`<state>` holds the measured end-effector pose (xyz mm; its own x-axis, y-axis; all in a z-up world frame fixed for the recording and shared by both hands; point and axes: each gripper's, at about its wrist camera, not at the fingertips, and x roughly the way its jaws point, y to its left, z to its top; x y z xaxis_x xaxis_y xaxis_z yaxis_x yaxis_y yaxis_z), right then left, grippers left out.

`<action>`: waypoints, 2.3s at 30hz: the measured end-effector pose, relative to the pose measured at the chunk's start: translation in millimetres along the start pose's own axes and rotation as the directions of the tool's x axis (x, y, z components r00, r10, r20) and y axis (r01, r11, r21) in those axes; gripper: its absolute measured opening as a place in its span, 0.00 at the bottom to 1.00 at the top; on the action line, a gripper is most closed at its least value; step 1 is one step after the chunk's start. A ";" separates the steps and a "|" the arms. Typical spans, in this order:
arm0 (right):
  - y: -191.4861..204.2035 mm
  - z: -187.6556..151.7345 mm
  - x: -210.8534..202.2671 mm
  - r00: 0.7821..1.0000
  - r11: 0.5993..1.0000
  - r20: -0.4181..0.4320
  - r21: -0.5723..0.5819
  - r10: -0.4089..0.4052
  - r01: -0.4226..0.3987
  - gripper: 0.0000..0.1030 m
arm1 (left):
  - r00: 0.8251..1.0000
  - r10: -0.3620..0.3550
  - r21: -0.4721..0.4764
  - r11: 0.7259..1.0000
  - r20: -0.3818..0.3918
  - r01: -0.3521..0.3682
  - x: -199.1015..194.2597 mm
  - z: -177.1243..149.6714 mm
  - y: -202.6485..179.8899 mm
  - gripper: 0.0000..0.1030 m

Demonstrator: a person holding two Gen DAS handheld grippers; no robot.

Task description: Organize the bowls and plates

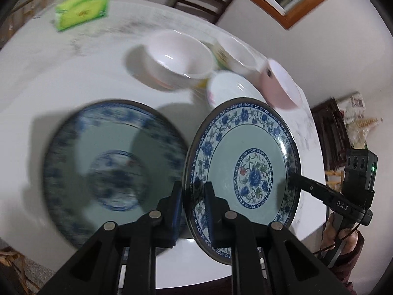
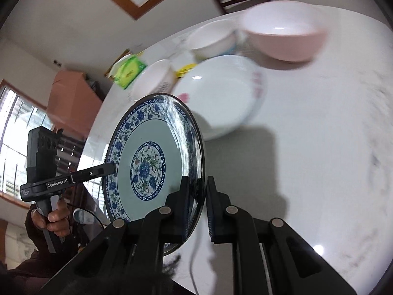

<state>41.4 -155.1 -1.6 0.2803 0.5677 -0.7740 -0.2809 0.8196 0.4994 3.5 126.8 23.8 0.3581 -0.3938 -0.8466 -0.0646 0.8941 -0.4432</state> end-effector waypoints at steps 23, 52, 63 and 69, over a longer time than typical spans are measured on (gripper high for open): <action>98.4 27.5 126.3 0.978 0.991 -0.203 -0.109 0.048 -0.072 0.14 | 0.990 0.141 -0.240 0.962 0.029 -0.130 -36.8 -17.1 138.1 0.15; 159.5 24.1 130.4 0.956 0.898 -0.171 -0.414 -0.237 0.148 0.60 | 0.980 0.188 -0.203 0.964 0.064 -0.172 -31.0 0.1 127.4 0.20; 64.4 42.1 53.2 0.997 0.974 0.001 -0.214 -0.076 0.074 0.61 | 0.986 0.007 -0.060 0.998 0.168 0.003 -30.8 18.4 50.9 0.35; 9.8 46.0 17.3 0.995 0.993 0.071 -0.085 -0.076 0.082 0.61 | 0.992 -0.097 -0.050 0.994 0.081 0.101 9.5 34.0 7.4 0.35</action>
<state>85.7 -133.7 7.8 0.3656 0.5077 -0.7801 -0.3339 0.8539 0.3993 38.1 136.9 22.5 0.4371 -0.4599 -0.7729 -0.0741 0.8380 -0.5405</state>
